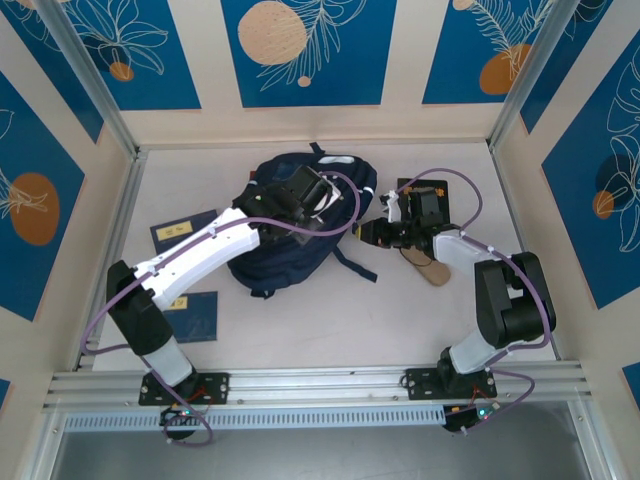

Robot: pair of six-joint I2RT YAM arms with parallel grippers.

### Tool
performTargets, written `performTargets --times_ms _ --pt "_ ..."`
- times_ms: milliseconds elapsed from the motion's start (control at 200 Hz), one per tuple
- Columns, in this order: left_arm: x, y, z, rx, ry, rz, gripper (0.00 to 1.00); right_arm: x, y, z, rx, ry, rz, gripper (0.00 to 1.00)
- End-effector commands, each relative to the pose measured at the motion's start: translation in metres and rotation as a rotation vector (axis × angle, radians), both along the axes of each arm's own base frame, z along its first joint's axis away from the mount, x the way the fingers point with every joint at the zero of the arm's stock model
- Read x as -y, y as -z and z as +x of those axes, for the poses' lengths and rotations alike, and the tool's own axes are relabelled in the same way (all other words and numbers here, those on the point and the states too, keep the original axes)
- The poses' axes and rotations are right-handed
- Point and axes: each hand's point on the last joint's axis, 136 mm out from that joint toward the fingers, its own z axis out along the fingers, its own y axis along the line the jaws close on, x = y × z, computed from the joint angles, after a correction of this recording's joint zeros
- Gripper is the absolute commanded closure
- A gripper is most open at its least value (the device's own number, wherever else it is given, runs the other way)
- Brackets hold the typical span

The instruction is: Pack books, pencil case, and school supplies into a backpack

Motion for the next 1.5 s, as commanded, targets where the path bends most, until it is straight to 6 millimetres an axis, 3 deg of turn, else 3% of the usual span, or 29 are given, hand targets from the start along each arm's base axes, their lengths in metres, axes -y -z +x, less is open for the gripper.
performTargets --times_ms 0,240,440,605,685,960,1220,1270,1365,1490 --pt "0.003 -0.053 0.017 0.142 -0.027 -0.098 1.0 -0.001 -0.014 0.002 0.039 -0.032 -0.003 0.84" --pt "0.006 -0.051 0.017 0.131 -0.018 -0.103 1.0 0.0 -0.021 -0.001 0.063 -0.041 -0.009 0.76" --pt "0.009 -0.052 0.017 0.123 -0.013 -0.115 1.0 -0.003 -0.027 0.002 0.076 -0.048 -0.002 0.85" --pt "0.011 -0.049 0.017 0.116 -0.017 -0.118 1.0 -0.004 -0.024 0.0 0.075 -0.047 -0.021 1.0" --pt "0.012 -0.047 0.019 0.11 -0.024 -0.121 1.0 -0.005 -0.021 -0.005 0.069 -0.049 -0.045 1.0" --pt "0.025 -0.026 0.029 0.065 -0.074 -0.145 1.0 -0.018 -0.013 -0.054 0.094 -0.107 -0.139 1.0" --pt "0.043 -0.015 0.038 0.023 -0.08 -0.185 1.0 -0.058 -0.007 -0.121 0.092 -0.287 -0.124 1.0" --pt "0.044 -0.015 0.038 0.021 -0.079 -0.186 1.0 -0.057 -0.008 -0.124 0.107 -0.283 -0.126 1.0" --pt "0.043 -0.017 0.037 0.021 -0.071 -0.19 1.0 -0.043 -0.011 -0.111 0.136 -0.195 -0.148 1.0" --pt "0.046 -0.024 0.03 0.006 -0.034 -0.219 1.0 -0.027 -0.017 -0.091 0.169 -0.09 -0.182 0.64"
